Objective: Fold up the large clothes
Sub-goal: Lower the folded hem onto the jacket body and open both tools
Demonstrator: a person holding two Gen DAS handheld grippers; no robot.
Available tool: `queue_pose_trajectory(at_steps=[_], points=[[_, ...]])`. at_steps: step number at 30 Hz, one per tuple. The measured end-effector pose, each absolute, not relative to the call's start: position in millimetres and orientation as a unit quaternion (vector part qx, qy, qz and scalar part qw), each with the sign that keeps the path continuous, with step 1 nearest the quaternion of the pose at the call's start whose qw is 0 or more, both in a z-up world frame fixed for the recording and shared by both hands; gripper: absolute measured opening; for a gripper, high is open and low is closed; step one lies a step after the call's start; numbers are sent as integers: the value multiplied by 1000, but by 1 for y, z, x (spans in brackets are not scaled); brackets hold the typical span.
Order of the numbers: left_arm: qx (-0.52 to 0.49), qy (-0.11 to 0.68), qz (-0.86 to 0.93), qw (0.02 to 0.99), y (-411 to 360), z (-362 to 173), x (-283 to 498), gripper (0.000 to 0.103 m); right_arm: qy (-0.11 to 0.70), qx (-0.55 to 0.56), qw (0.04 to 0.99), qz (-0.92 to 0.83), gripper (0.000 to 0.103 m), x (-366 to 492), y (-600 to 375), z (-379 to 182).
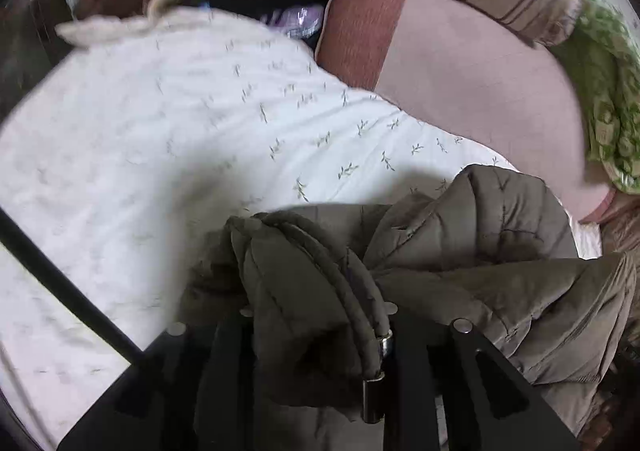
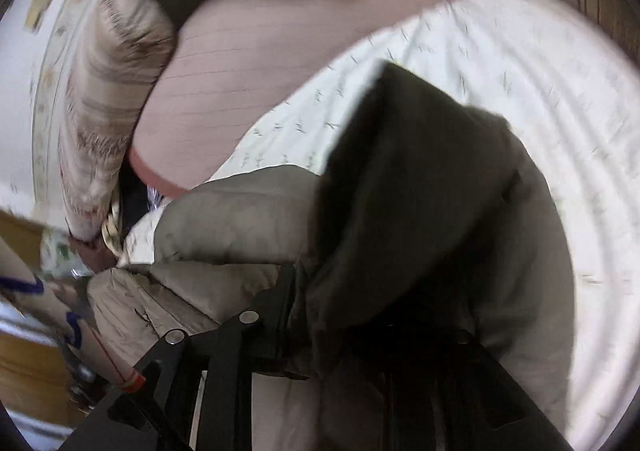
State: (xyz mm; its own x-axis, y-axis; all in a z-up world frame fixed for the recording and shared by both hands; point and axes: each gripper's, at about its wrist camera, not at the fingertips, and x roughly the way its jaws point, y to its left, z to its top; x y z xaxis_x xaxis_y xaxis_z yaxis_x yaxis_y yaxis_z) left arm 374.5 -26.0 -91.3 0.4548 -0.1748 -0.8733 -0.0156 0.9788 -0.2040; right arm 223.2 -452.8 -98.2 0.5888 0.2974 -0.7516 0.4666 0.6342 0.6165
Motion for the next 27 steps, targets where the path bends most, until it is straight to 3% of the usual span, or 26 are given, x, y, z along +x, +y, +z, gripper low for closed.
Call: queue_pose_trajectory(at_steps=[7, 9, 12, 13, 14, 19, 23, 27], points=[[-147, 520, -82, 837, -17, -87, 385, 32, 436, 436, 787, -26, 34, 232, -461, -112], [-172, 508, -110, 837, -10, -72, 381, 43, 414, 442, 796, -17, 42, 224, -463, -96], [-222, 484, -151, 833, 4, -45, 370, 59, 381, 449, 808, -13, 65, 208, -470, -71], [-236, 476, -157, 832, 9, -38, 366, 62, 373, 448, 812, -14, 79, 204, -472, -65], [-248, 465, -160, 835, 13, -29, 361, 65, 362, 440, 822, -21, 83, 196, -473, -55], [-208, 432, -167, 862, 13, 22, 334, 66, 355, 393, 847, -54, 83, 168, -472, -18], [-107, 398, -123, 903, 6, 57, 279, 67, 370, 321, 869, -67, 82, 148, -444, 4], [-65, 388, -105, 913, 15, 53, 227, 69, 392, 257, 883, -38, 66, 139, -390, 12]])
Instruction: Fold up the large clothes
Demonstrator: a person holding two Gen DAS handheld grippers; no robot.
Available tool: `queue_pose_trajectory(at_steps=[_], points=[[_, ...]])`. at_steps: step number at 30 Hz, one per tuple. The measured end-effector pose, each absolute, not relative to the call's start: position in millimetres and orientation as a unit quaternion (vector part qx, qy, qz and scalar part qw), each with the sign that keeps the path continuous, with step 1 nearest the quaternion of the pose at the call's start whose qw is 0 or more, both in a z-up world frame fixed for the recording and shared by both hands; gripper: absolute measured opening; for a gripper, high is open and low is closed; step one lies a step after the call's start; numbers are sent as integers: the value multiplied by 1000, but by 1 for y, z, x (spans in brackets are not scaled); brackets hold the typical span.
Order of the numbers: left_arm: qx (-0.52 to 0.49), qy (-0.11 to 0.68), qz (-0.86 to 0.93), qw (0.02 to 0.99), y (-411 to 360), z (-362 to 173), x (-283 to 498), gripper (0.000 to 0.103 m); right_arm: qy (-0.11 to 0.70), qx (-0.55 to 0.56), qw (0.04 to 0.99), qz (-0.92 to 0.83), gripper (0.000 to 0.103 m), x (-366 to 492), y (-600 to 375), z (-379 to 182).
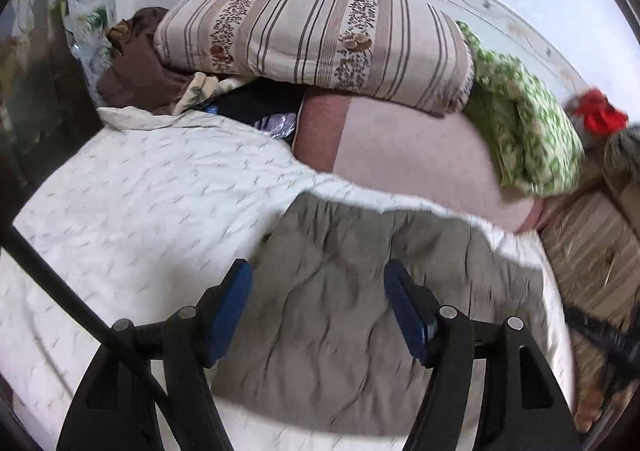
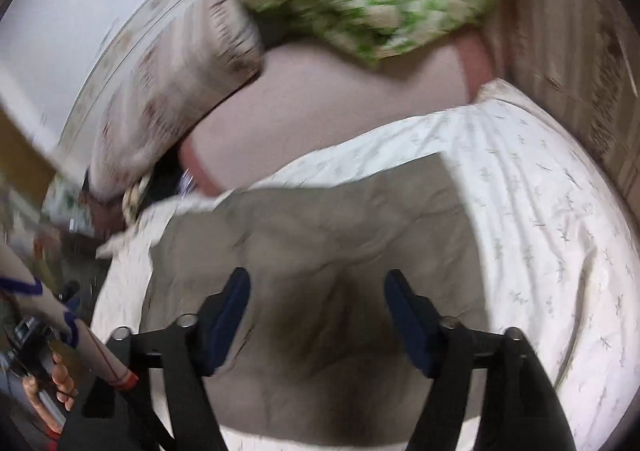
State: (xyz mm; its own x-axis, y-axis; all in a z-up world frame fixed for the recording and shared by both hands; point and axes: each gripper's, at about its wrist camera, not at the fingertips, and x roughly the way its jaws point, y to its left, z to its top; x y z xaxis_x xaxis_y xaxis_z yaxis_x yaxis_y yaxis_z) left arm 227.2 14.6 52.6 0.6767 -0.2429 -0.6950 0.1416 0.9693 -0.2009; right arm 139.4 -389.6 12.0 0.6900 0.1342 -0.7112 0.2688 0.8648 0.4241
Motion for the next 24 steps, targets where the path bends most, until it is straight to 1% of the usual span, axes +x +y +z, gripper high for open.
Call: queue_pose_trajectory(at_steps=[1, 2, 5, 9, 14, 15, 16, 17, 20, 24], points=[[-61, 388, -107, 913, 18, 48, 217, 69, 395, 245, 885, -28, 60, 141, -375, 11], [-57, 388, -109, 913, 23, 38, 201, 69, 401, 229, 887, -15, 59, 143, -357, 10], [-48, 385, -95, 917, 34, 9, 176, 70, 420, 170, 891, 11, 59, 158, -304, 0], [-53, 392, -78, 915, 43, -25, 173, 70, 433, 100, 896, -8, 59, 196, -253, -21], [-57, 372, -55, 925, 56, -47, 179, 70, 460, 54, 884, -62, 59, 282, -226, -63], [-59, 365, -51, 928, 61, -50, 179, 70, 468, 53, 879, -73, 61, 296, -226, -73], [-62, 361, -49, 929, 66, -53, 179, 70, 474, 54, 875, -85, 70, 313, -226, -84], [-63, 360, -48, 929, 69, -55, 181, 70, 474, 51, 874, -99, 75, 328, -226, -97], [-62, 362, -47, 929, 79, -61, 188, 70, 458, 26, 879, -127, 81, 364, -224, -122], [-67, 367, -45, 927, 87, -68, 200, 70, 440, 33, 887, -135, 84, 392, -234, -136]])
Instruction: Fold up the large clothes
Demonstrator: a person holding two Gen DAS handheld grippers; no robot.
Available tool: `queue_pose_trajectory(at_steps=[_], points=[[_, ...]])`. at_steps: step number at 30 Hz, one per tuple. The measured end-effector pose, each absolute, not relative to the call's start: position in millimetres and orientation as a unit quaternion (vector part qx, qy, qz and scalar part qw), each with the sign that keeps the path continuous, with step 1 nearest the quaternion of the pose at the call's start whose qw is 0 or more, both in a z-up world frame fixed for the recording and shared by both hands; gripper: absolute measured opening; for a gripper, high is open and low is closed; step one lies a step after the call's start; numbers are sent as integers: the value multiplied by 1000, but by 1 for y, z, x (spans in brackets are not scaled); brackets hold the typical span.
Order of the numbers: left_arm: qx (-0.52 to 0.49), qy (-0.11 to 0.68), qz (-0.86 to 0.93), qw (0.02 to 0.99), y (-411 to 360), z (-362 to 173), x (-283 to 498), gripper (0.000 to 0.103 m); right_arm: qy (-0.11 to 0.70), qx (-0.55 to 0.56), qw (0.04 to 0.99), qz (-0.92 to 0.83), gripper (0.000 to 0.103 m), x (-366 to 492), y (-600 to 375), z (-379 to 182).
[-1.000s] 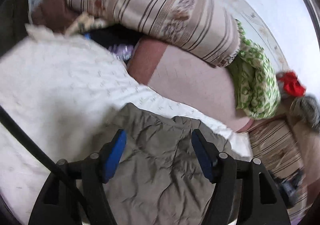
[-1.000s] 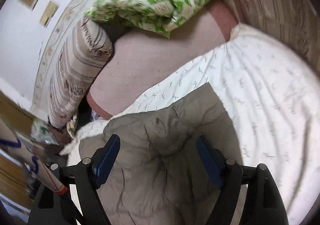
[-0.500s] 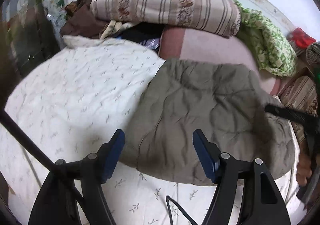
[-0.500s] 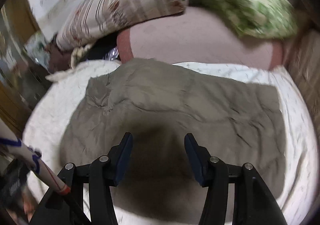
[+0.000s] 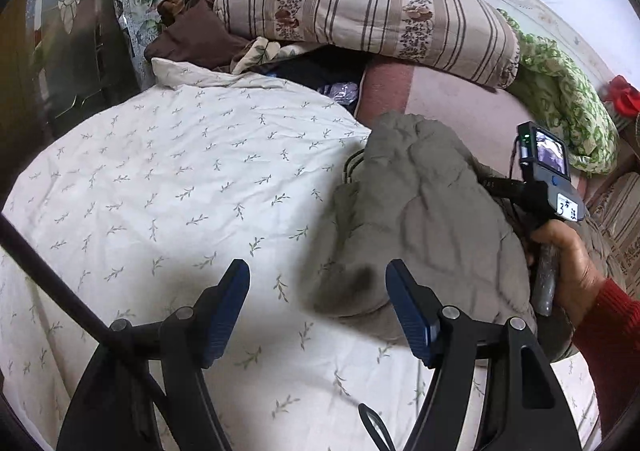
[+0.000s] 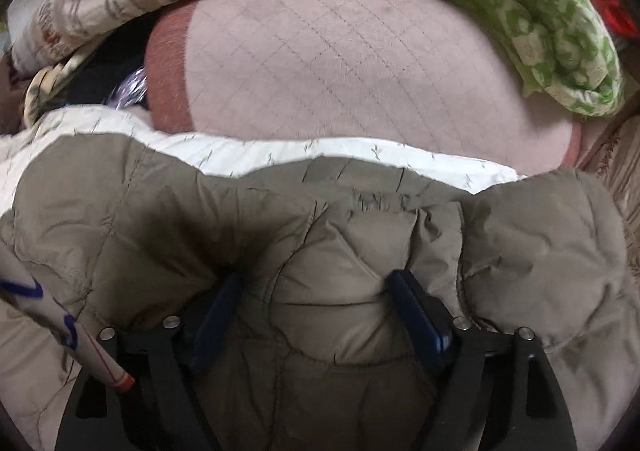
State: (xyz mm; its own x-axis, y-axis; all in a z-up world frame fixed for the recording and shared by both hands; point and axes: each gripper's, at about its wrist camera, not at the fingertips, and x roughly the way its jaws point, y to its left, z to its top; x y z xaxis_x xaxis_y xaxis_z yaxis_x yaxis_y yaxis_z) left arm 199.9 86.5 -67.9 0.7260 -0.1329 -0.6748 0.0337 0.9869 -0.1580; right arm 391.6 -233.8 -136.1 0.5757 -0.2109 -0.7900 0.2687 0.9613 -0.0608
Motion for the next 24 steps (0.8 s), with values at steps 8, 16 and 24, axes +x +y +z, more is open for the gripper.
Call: queue_pose_trajectory(at_steps=[8, 16, 24], points=[[-66, 392, -42, 917, 85, -84, 197, 70, 449, 43, 882, -134, 82, 376, -236, -106], [-1, 368, -37, 929, 57, -85, 183, 70, 408, 86, 905, -78, 83, 214, -258, -42], [4, 358, -22, 933, 44, -84, 149, 70, 414, 78, 895, -148, 83, 31, -304, -68]])
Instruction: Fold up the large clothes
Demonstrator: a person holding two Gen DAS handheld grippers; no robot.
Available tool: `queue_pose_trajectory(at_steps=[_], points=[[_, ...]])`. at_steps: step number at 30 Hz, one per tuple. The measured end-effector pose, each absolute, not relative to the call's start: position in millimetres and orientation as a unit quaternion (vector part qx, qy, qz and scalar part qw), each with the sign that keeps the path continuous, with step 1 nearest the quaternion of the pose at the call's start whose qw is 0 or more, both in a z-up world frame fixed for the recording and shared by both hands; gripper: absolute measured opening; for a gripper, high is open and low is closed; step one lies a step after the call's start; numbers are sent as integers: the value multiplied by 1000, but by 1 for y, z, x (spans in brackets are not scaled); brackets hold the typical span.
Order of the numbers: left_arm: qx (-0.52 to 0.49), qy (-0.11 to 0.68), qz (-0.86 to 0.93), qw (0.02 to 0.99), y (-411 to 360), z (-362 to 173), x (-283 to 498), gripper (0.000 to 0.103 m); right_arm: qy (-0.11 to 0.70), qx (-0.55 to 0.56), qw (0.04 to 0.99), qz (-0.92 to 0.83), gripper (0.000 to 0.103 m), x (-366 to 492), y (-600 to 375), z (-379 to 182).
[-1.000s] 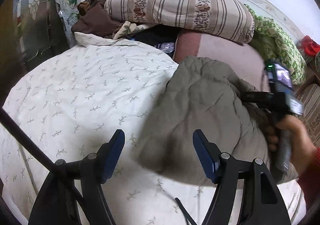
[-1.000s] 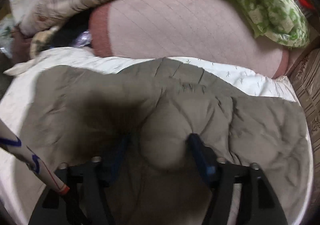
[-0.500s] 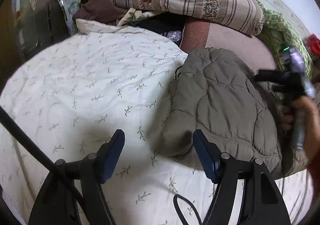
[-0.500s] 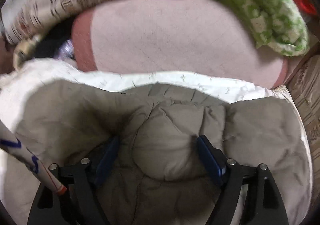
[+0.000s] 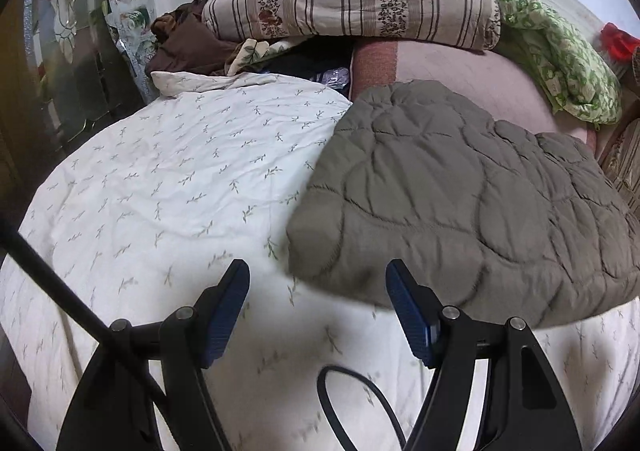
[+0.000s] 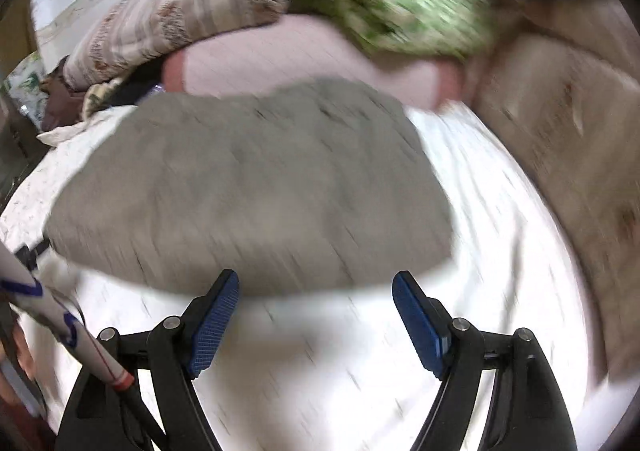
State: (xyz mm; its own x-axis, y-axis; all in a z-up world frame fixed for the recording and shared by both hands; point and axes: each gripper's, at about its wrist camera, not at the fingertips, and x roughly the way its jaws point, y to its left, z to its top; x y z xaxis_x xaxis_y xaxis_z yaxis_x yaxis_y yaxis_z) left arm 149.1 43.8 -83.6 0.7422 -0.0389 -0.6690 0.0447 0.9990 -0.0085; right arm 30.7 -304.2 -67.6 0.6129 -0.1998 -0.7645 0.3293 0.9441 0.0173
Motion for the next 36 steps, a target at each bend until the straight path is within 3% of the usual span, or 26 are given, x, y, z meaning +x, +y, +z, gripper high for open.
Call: queue_pose_trajectory(at_steps=[11, 16, 36], points=[[-22, 385, 12, 923, 62, -104, 65, 70, 399, 188, 875, -200, 83, -101, -333, -118], [-39, 419, 38, 906, 80, -127, 53, 70, 397, 167, 876, -216, 83, -115, -329, -126], [-10, 410, 46, 911, 70, -134, 53, 70, 400, 129, 875, -241, 83, -122, -318, -133]])
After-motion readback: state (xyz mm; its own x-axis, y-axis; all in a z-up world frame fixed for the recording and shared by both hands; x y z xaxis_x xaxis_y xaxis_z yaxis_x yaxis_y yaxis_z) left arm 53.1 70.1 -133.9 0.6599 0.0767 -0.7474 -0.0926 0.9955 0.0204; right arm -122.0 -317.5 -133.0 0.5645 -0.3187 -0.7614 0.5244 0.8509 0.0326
